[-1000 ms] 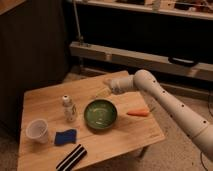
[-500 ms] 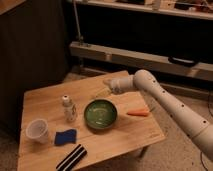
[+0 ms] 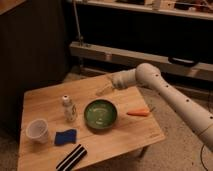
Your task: Place the pepper in the ceramic cup
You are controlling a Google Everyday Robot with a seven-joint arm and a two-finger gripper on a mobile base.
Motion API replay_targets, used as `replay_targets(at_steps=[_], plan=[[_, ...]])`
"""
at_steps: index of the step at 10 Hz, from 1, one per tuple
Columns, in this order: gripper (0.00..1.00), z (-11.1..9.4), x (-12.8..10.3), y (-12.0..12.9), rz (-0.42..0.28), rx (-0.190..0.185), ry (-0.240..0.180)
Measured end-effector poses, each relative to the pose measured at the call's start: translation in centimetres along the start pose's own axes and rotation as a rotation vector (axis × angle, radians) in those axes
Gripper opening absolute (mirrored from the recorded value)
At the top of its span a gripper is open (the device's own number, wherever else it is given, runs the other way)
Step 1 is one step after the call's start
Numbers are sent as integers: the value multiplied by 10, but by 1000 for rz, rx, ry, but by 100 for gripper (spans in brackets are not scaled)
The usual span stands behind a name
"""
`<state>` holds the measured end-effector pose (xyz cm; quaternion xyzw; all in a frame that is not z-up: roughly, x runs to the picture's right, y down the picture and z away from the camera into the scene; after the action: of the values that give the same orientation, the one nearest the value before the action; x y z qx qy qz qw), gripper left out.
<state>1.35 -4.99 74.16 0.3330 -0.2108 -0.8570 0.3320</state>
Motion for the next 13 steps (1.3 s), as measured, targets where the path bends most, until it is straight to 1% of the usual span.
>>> replay_targets(at_steps=[1, 2, 3, 5, 6, 7, 9, 10, 11, 12, 13], plan=[[80, -23, 12, 7, -37, -28, -33], [80, -42, 20, 12, -59, -44, -60], [80, -74, 29, 16, -94, -64, -115], [80, -109, 24, 20, -117, -82, -180], [80, -122, 18, 21, -120, -88, -206], [80, -129, 8, 20, -124, -92, -236], [80, -134, -19, 21, -127, -113, -280], [80, -128, -47, 22, -133, -128, -315], [80, -121, -69, 23, -138, -136, -337], [80, -118, -89, 25, -134, -148, -356], [80, -118, -95, 26, -130, -153, -360]])
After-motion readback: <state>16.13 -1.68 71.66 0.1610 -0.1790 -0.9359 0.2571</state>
